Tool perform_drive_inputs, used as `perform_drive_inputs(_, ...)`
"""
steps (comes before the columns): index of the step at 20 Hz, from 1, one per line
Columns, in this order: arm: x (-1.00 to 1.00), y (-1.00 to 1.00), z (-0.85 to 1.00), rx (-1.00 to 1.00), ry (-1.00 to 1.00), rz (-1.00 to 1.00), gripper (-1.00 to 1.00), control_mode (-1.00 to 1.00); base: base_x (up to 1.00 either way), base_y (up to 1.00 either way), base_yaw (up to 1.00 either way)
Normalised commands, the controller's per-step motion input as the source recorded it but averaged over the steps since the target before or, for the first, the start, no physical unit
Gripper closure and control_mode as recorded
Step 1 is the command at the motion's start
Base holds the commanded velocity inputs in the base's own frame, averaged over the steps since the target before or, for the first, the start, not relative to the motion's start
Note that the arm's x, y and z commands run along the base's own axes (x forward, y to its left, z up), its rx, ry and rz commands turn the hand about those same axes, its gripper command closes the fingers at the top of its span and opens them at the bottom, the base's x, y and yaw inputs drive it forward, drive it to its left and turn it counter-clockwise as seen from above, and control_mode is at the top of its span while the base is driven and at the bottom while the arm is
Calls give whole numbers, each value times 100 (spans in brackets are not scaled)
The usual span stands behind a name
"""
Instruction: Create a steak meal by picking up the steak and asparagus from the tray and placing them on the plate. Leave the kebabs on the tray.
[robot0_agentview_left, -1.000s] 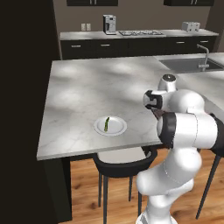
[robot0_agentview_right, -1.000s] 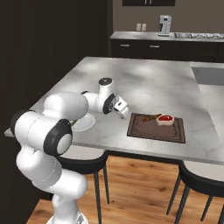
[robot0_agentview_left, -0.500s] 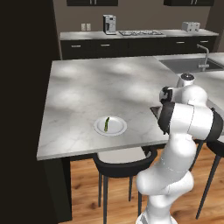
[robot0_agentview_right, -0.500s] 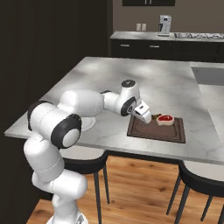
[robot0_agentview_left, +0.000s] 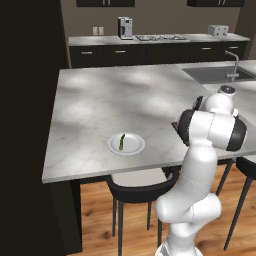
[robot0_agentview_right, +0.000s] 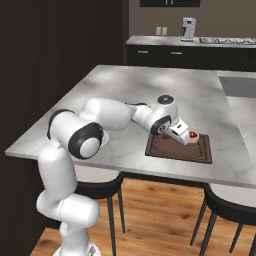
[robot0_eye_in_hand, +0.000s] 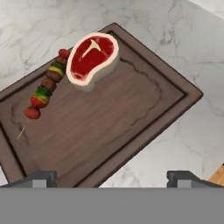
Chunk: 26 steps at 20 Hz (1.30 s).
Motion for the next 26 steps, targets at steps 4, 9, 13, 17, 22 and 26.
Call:
perform_drive_inputs(4, 34, -23, -25, 0, 0, 0, -100, -100, 0, 0, 0)
perform_drive_inputs(9, 40, -21, -24, 1, 0, 1, -100, -100, 0, 0, 0)
perform_drive_inputs(13, 43, -5, -27, 0, 0, 3, -100, -100, 0, 0, 0)
perform_drive_inputs(17, 40, 0, -29, 0, 0, 6, -100, -100, 0, 0, 0)
perform_drive_inputs(22, 38, -11, -22, 0, 0, 4, -100, -100, 0, 0, 0)
perform_drive_inputs(26, 39, -21, -16, 1, 0, 3, -100, -100, 0, 0, 0)
